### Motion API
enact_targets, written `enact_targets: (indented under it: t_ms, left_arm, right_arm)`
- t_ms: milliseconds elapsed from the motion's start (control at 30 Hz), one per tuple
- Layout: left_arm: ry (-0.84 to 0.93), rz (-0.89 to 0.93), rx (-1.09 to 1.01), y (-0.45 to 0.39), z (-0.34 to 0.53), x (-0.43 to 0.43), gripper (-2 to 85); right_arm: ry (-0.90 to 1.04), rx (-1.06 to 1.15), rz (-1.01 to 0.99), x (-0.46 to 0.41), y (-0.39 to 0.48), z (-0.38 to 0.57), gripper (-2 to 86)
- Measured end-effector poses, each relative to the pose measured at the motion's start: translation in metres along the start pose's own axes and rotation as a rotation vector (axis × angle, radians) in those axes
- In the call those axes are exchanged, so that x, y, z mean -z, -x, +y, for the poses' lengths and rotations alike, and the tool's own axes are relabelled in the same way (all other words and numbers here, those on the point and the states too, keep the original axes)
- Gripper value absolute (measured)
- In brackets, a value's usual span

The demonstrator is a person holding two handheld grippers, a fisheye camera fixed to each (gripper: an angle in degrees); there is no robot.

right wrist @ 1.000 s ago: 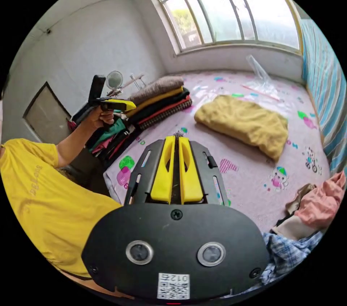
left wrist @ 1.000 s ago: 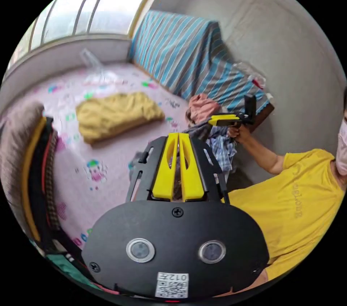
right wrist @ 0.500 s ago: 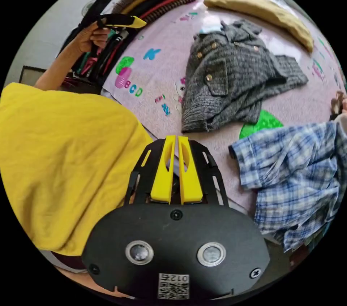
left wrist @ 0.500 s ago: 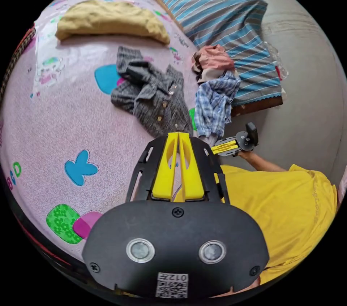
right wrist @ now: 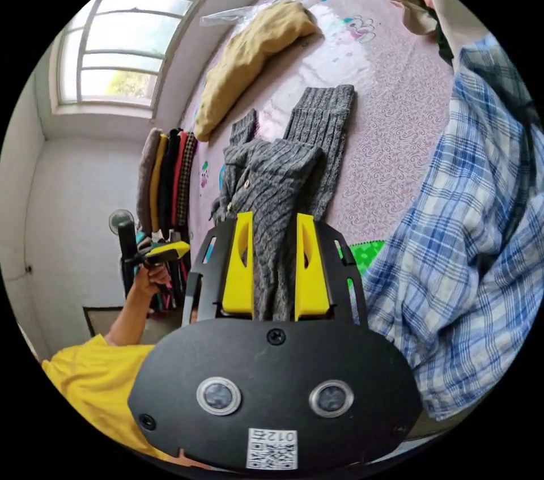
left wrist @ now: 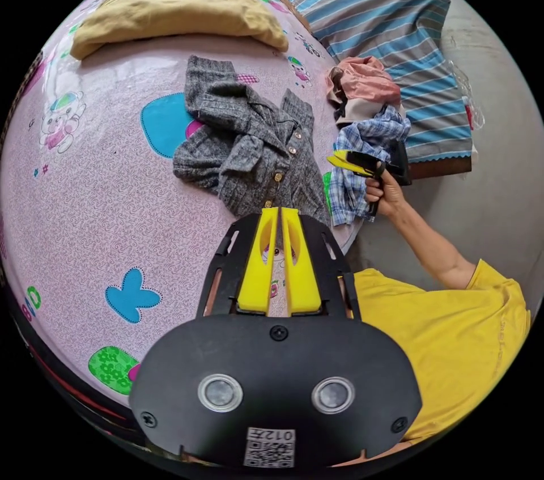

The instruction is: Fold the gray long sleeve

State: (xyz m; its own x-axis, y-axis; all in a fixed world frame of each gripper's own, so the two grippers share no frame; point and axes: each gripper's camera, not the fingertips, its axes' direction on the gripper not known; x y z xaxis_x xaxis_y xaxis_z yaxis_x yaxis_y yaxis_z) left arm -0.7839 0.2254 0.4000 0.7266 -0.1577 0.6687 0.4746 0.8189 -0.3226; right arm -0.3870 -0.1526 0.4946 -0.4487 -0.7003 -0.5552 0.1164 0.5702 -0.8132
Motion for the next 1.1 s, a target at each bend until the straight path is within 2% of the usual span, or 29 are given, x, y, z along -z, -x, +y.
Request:
enact_targets:
  t_ms: [133, 233, 333, 367, 433, 500, 600, 700, 767, 867, 967, 1100]
  left_arm:
    - [-0.007, 0.005, 0.042, 0.013, -0.001, 0.008, 0.3]
    - [-0.033, 0.002, 0.093, 0.028, 0.008, 0.021, 0.3]
    - [-0.113, 0.012, 0.165, 0.05, 0.023, 0.045, 0.3]
    - [-0.149, 0.018, 0.193, 0.058, 0.031, 0.056, 0.3]
    - [-0.2, 0.019, 0.233, 0.07, 0.042, 0.072, 0.3]
    - [-0.238, 0.014, 0.26, 0.08, 0.052, 0.089, 0.3]
    - [-0.243, -0.003, 0.266, 0.085, 0.058, 0.104, 0.4]
    - [-0.214, -0.023, 0.238, 0.082, 0.058, 0.109, 0.8]
    - [-0.172, -0.039, 0.2, 0.076, 0.055, 0.106, 1.2]
    - [-0.076, -0.067, 0.08, 0.057, 0.043, 0.092, 2.7]
    - [0.039, -0.138, -0.081, 0.027, 0.027, 0.072, 4.2]
    - [0.169, -0.148, -0.24, -0.011, 0.002, 0.048, 5.3]
  right_arm:
    - [0.021, -0.099, -0.067, -0.035, -0.012, -0.027, 8.3]
    - [-0.007, -0.042, -0.128, -0.052, 0.006, -0.028, 3.9]
    - [-0.002, 0.233, -0.196, -0.064, 0.064, -0.008, 3.1]
    - [0.054, 0.381, -0.218, -0.073, 0.096, 0.009, 2.9]
    - [0.205, 0.65, -0.188, -0.096, 0.148, 0.049, 2.9]
    - [0.48, 0.998, -0.08, -0.141, 0.204, 0.128, 3.0]
    - [0.766, 1.211, 0.096, -0.197, 0.219, 0.217, 3.3]
    - [0.758, 1.147, 0.222, -0.221, 0.204, 0.251, 4.3]
    - [0.751, 1.049, 0.189, -0.221, 0.198, 0.256, 5.5]
    - [0.628, 0.973, 0.216, -0.205, 0.195, 0.263, 7.0]
    - [0.483, 0.989, 0.366, -0.191, 0.198, 0.27, 7.8]
    - [0.443, 1.026, 0.488, -0.192, 0.206, 0.276, 8.1]
